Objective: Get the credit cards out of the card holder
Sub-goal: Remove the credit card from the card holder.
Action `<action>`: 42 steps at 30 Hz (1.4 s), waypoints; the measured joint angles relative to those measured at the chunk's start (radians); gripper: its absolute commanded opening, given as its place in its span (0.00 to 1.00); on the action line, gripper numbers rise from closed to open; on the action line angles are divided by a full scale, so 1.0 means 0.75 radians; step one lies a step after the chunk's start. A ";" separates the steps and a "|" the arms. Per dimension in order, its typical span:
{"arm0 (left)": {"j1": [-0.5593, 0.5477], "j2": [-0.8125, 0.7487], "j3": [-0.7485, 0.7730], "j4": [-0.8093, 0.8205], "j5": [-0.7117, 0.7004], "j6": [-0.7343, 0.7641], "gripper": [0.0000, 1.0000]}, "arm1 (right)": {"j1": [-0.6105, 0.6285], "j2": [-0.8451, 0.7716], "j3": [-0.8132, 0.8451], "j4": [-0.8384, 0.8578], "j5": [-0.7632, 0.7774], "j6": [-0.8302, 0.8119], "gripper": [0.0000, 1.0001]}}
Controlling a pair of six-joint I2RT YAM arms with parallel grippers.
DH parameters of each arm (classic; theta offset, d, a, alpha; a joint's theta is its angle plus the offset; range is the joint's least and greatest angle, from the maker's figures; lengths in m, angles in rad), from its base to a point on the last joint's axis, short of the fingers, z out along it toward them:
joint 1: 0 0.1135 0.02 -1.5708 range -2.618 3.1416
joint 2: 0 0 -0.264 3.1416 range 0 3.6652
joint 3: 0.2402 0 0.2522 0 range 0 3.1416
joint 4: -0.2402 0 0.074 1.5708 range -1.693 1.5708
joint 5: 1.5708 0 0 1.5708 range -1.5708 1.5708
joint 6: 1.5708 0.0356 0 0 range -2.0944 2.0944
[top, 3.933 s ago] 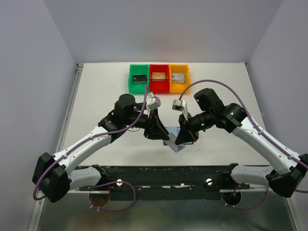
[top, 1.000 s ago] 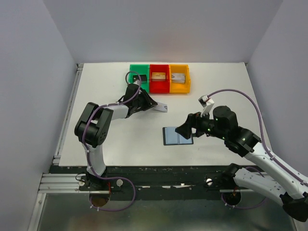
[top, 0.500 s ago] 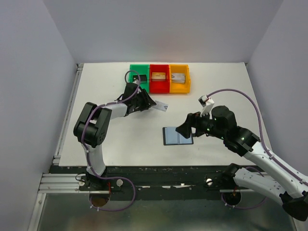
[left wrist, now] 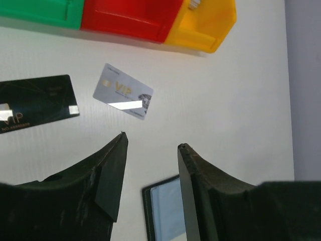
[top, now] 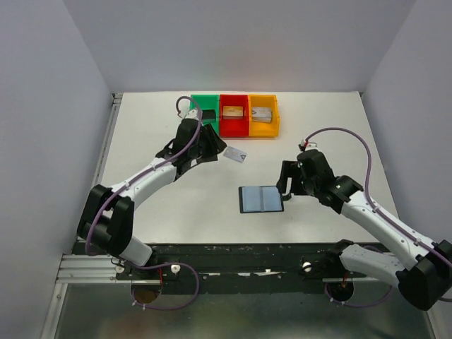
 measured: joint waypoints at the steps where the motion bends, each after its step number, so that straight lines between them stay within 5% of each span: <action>1: -0.033 -0.035 -0.020 -0.004 -0.021 0.006 0.59 | -0.040 0.025 -0.016 0.001 0.000 0.005 0.82; 5: -0.187 -0.136 -0.119 -0.016 -0.098 0.016 0.77 | -0.150 0.123 -0.085 0.001 -0.003 0.030 0.75; 7: -0.245 -0.160 -0.167 -0.020 -0.119 0.012 0.99 | -0.169 0.181 -0.100 0.002 -0.012 0.038 0.73; 27: -0.266 -0.372 -0.453 -0.003 -0.076 -0.130 0.99 | -0.210 0.487 -0.103 0.110 -0.102 0.042 0.33; 33: -0.266 -0.386 -0.488 0.038 -0.083 -0.197 0.99 | -0.216 0.493 -0.103 0.113 -0.132 0.031 0.00; 42: -0.236 -0.359 -0.539 0.154 0.053 -0.204 0.99 | -0.217 0.378 -0.114 0.113 -0.218 0.025 0.00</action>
